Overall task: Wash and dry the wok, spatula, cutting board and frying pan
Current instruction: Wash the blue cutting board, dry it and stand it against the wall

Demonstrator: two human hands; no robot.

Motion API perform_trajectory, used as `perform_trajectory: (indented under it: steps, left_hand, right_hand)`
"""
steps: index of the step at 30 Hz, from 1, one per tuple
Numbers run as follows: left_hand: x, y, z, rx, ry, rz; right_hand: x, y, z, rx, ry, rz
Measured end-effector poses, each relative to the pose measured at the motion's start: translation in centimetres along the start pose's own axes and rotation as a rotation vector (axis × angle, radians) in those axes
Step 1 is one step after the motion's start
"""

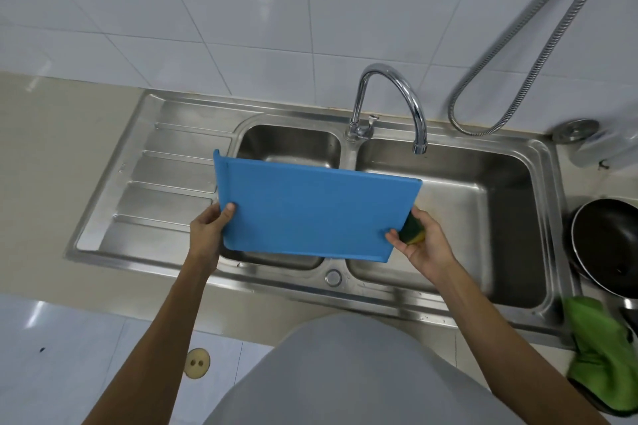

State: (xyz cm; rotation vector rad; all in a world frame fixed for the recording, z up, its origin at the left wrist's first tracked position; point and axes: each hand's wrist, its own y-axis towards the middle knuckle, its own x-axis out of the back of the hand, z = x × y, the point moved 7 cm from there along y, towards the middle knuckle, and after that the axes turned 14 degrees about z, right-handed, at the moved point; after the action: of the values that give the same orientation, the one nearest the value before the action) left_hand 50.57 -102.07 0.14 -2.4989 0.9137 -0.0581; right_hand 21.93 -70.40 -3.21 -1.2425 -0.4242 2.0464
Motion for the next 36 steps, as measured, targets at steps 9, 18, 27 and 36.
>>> perform_trajectory:
  steps: [9,18,27,36]
  left_hand:
    - [-1.4,1.7,2.7,0.126,0.053,-0.034]
    - [-10.1,5.8,5.8,0.238,0.059,0.165]
    - [-11.0,6.9,8.5,0.425,0.207,0.116]
    - [-11.0,6.1,8.2,0.378,0.266,0.164]
  right_hand:
    - [1.4,1.8,1.2,-0.095,-0.214,-0.171]
    - [9.2,-0.2,3.7,-0.175,-0.196,-0.465]
    - [11.8,0.8,3.6,-0.232,-0.293,-0.565]
    - [5.3,5.1,5.6,0.137,-1.535,-0.684]
